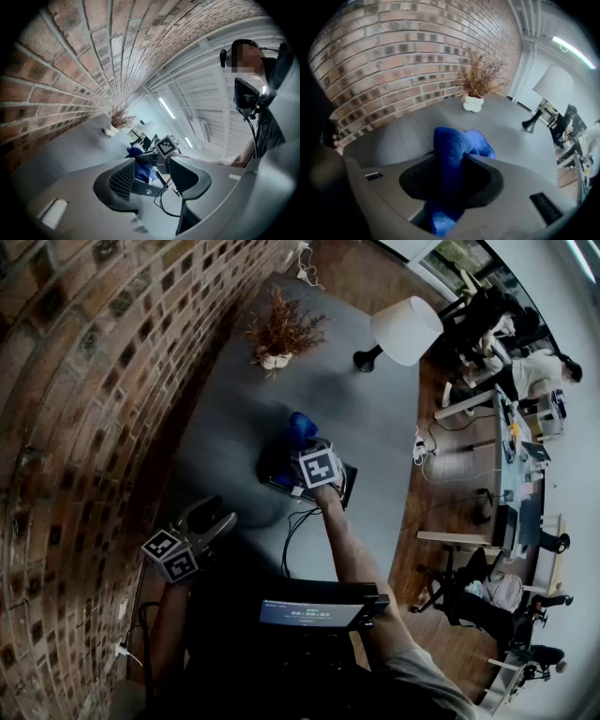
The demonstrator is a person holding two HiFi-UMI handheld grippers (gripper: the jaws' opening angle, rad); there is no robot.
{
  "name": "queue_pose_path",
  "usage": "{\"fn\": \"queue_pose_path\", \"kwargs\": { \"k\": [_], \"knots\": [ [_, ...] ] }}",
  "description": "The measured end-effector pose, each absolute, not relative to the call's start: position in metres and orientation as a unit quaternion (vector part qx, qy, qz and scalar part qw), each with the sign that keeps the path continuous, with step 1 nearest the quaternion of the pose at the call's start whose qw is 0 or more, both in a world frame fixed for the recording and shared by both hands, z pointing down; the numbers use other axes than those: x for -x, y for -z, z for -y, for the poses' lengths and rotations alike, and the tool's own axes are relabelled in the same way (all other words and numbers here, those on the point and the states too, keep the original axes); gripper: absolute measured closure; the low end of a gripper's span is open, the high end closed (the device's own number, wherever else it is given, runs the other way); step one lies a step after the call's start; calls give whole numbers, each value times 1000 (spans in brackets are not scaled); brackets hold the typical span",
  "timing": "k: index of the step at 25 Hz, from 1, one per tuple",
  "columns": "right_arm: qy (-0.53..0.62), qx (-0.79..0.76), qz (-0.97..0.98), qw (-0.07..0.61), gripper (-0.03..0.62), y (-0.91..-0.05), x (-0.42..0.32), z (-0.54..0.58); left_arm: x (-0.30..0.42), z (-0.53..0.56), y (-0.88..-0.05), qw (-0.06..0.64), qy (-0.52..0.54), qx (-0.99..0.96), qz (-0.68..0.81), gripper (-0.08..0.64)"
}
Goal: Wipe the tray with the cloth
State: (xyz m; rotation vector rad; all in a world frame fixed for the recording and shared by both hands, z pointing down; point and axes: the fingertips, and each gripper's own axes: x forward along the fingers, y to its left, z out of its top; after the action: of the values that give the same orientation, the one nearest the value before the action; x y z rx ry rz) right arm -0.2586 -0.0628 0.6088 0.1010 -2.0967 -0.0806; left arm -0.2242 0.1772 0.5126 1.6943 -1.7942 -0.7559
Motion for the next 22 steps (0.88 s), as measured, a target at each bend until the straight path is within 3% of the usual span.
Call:
{"fn": "queue_pose_path", "kwargs": {
  "k": [3, 8, 12, 15, 22],
  "knots": [
    [37, -14, 862, 505, 442, -615, 240, 7, 237, -180, -519, 276, 290, -625, 671, 345],
    [155, 69, 836, 522, 442, -611, 193, -38, 237, -175, -519, 279, 289, -631, 664, 345],
    [59, 30, 894, 443, 442, -580, 227, -13, 230, -167, -515, 279, 288, -642, 653, 345],
    [40, 28, 890, 454, 442, -597, 232, -13, 221, -158, -507, 275, 285, -652, 647, 345],
    [23, -146, 844, 516, 442, -608, 98, 86, 228, -164, -502, 276, 280, -652, 649, 345]
  ]
}}
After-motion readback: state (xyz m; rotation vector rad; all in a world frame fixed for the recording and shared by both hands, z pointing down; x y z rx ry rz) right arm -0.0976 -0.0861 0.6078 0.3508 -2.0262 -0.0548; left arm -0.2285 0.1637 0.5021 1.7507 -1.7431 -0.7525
